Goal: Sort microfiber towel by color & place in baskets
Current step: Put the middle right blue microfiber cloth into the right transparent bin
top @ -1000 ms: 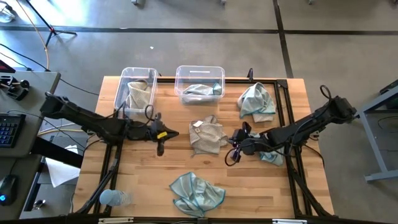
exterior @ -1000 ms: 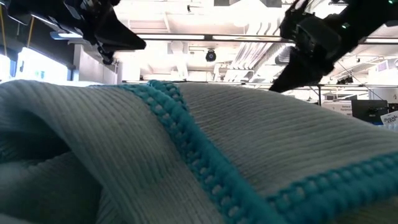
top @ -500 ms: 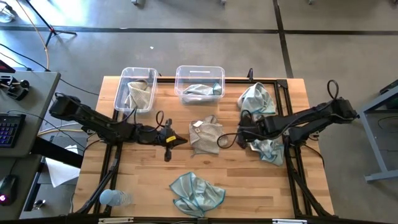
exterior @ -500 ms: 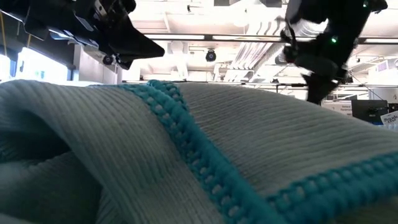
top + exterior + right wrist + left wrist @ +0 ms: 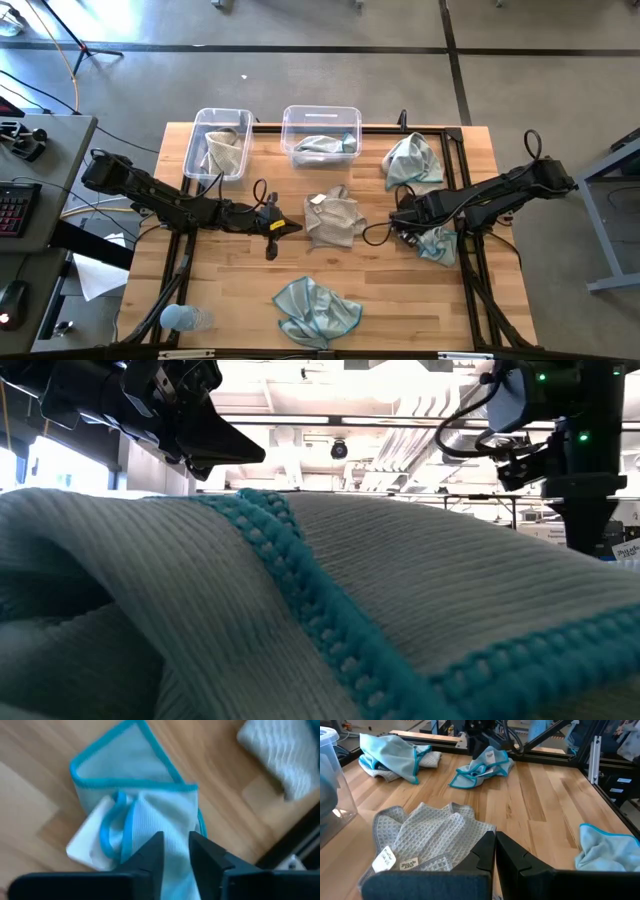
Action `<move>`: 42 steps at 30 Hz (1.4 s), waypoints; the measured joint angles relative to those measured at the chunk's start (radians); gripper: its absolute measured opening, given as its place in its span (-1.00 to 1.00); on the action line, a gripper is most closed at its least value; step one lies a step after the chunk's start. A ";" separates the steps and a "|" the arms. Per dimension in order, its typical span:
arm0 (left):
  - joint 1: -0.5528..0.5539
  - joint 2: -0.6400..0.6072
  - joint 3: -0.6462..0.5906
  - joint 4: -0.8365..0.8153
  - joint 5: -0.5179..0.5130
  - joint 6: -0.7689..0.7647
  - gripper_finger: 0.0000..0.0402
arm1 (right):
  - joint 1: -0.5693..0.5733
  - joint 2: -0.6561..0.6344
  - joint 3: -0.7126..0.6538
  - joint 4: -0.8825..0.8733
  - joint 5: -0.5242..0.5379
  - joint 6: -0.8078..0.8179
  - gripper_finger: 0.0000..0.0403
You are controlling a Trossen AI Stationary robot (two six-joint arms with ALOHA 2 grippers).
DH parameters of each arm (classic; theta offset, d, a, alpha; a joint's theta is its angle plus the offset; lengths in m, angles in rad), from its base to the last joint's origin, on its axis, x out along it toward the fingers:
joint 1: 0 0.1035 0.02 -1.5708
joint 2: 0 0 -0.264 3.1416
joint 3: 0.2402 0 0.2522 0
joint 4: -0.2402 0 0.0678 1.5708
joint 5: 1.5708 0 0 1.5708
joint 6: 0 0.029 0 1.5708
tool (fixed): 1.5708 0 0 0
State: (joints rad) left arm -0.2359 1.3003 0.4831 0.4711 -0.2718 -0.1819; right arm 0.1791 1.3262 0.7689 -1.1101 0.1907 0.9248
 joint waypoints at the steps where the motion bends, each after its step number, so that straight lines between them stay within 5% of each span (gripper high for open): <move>1: 0.000 0.000 0.000 -0.001 0.000 0.000 -1.00 | 0.007 0.000 0.000 -0.013 -0.009 0.011 -0.51; 13: 0.000 0.000 0.000 -0.002 0.000 -0.025 -1.00 | 0.098 0.000 -0.121 0.045 -0.150 0.171 0.10; 22: 0.000 -0.001 0.000 -0.001 0.000 -0.026 -1.00 | 0.104 -0.012 -0.254 0.218 -0.194 0.195 0.18; 28: 0.000 -0.001 0.000 0.002 -0.001 -0.026 -1.00 | 0.103 0.001 -0.198 0.282 -0.110 0.141 -0.06; 37: 0.000 -0.001 0.000 0.001 -0.007 -0.027 -1.00 | 0.102 0.003 -0.197 0.548 -0.033 -0.020 -0.91; 42: 0.000 -0.001 0.000 -0.002 -0.013 0.006 -1.00 | 0.102 0.005 -0.126 0.474 -0.021 -0.040 -0.88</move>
State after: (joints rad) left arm -0.2359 1.2995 0.4831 0.4689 -0.2848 -0.1764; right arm 0.2813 1.3315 0.6428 -0.6363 0.1700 0.8850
